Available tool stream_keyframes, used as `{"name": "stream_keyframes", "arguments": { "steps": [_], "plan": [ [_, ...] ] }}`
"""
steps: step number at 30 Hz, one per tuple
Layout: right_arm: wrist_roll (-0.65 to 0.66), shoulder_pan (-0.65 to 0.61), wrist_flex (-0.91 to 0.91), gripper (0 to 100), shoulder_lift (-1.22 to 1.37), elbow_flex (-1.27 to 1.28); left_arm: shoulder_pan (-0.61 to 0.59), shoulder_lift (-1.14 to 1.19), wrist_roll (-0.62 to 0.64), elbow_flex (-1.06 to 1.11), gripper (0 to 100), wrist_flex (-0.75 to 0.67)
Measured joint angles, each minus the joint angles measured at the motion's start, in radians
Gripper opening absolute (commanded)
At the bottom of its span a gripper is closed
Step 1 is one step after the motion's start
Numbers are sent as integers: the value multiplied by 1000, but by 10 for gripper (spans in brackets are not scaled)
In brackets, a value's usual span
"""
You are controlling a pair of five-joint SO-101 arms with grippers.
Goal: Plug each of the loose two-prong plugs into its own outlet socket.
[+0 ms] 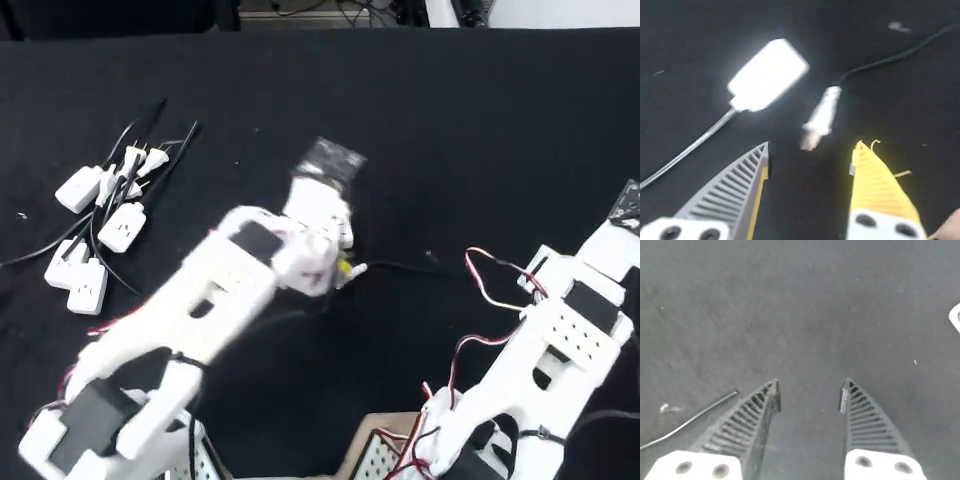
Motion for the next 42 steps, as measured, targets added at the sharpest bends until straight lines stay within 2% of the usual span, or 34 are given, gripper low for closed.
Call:
{"name": "stream_keyframes", "arguments": {
  "steps": [3, 5, 10, 14, 21, 24, 29, 32, 42],
  "plan": [
    [2, -68, 0, 191, -14, 29, -115, -28, -52, -26, 266, 87],
    [2, -129, 0, 191, -14, 41, -201, -26, -124, -18, 266, 83],
    [2, -302, 0, 191, -15, 43, -295, 75, -198, 87, 266, -77],
    [0, -460, 0, 191, -15, 38, -342, 132, -190, 104, 266, -103],
    [0, -674, -115, 191, -11, 37, -460, 146, -38, 104, 266, -43],
    [0, -709, -204, 191, 60, 34, -483, 146, -2, 104, 266, -41],
    [-46, -717, -278, 191, 336, -40, -491, 146, 44, 104, 266, -41],
    [-104, -720, -281, 191, 496, -94, -491, 146, 89, 129, 266, -41],
    [-94, -848, -204, 191, 643, -222, -491, 146, 124, 176, 266, -98]
  ]
}}
